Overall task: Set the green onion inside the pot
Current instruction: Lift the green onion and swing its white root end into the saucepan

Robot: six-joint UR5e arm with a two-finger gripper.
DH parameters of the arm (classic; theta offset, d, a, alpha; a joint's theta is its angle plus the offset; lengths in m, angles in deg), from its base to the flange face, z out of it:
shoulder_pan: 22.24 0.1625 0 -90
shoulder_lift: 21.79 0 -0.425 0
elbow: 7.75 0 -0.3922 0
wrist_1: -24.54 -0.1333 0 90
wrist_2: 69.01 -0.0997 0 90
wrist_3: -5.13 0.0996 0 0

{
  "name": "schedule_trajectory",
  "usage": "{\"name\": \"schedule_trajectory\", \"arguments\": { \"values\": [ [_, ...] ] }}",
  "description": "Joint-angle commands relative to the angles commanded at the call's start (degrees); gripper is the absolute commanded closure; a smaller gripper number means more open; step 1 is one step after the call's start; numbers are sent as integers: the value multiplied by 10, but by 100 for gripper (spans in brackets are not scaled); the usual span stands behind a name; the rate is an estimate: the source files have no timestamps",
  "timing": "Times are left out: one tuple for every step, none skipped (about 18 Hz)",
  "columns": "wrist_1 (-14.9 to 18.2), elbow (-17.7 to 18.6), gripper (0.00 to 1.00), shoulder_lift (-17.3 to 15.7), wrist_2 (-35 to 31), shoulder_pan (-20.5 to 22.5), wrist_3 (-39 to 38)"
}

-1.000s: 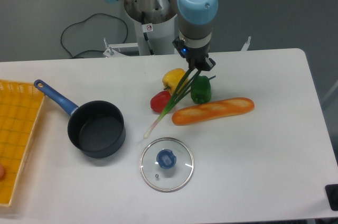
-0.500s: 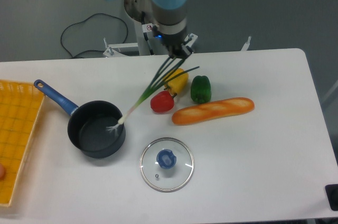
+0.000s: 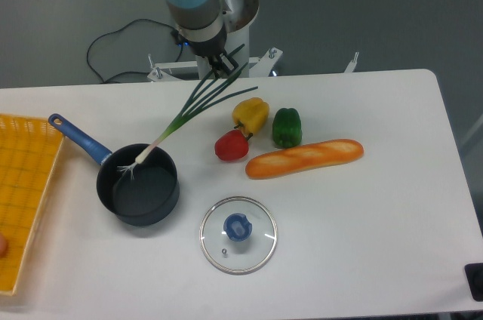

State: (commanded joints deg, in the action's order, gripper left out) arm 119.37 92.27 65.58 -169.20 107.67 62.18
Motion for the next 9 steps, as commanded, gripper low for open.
{"name": "schedule_trajectory", "arguments": {
  "values": [
    [0, 0, 90, 3, 0, -4, -4],
    [0, 0, 90, 6, 0, -11, -11],
    [-1, 0, 90, 11, -3, -16, -18],
    [-1, 0, 90, 17, -10, -21, -27],
    [-2, -1, 89, 24, -16, -29, -37],
    [-2, -1, 89, 32, -24, -35, -46],
    [-3, -1, 89, 39, -30, -40, -54],
    [-4, -1, 89, 45, -35, -47, -65],
    [-4, -2, 89, 52, -39, -54, -77]
  ]
}}
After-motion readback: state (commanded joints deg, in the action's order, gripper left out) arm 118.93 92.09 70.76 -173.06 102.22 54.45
